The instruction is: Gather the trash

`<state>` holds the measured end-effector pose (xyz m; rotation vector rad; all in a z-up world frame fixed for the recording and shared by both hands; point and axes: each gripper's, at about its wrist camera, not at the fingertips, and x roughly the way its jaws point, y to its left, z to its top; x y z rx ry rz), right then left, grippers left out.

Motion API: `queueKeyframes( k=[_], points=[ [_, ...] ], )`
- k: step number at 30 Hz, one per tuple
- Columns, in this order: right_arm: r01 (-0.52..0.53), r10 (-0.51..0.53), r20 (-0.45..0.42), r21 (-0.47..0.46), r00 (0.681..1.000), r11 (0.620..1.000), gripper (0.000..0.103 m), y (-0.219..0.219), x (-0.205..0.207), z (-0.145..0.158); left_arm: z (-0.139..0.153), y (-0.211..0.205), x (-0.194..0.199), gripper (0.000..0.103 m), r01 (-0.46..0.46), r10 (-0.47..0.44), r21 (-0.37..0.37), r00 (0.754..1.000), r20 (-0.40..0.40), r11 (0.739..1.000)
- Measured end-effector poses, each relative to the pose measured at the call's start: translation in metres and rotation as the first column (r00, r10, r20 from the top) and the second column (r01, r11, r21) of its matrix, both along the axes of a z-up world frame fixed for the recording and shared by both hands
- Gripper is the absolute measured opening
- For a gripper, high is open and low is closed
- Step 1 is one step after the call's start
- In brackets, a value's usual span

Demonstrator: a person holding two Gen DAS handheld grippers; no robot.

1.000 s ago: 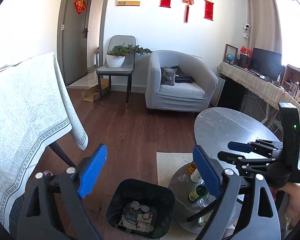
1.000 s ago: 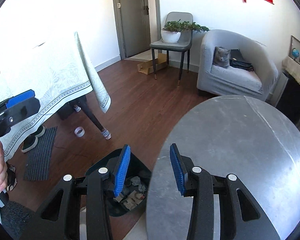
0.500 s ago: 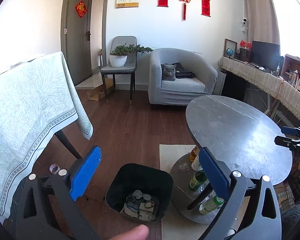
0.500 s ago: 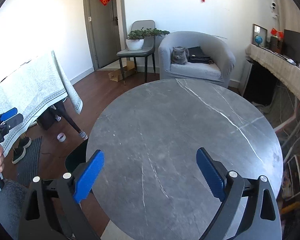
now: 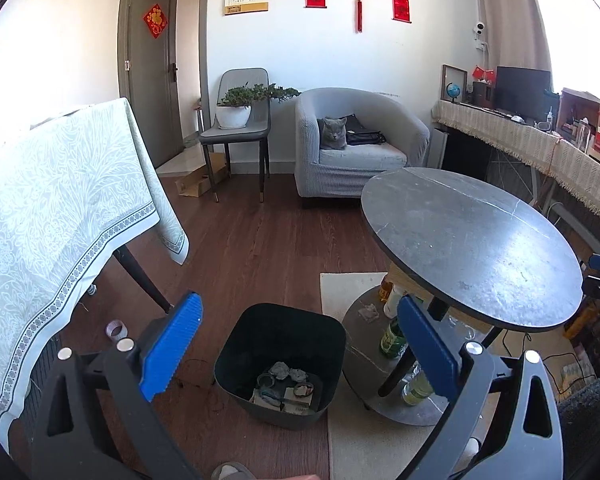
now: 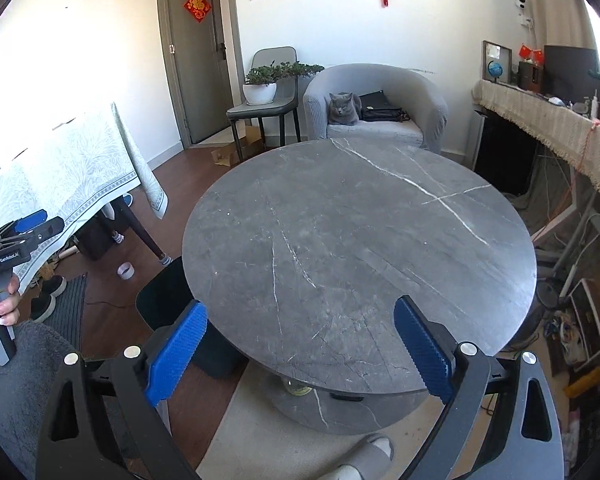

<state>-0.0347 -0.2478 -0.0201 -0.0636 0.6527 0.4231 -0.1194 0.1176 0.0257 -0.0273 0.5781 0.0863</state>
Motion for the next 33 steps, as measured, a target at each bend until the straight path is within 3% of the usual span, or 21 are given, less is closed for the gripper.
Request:
queueKeyframes(
  k=[10, 33],
  points=[
    [-0.033, 0.032, -0.008, -0.015, 0.999, 0.999, 0.099, 0.0042, -0.0043, -0.0044, -0.0038, 0.008, 0.0034, 0.1, -0.025, 0.024, -0.061, 1.0, -0.019, 0.998],
    [-0.033, 0.033, -0.014, -0.015, 0.999, 0.999, 0.099, 0.0046, -0.0027, -0.0037, -0.0062, 0.0036, 0.0043, 0.1, -0.017, 0.016, -0.05, 1.0, -0.026, 0.999]
  ],
)
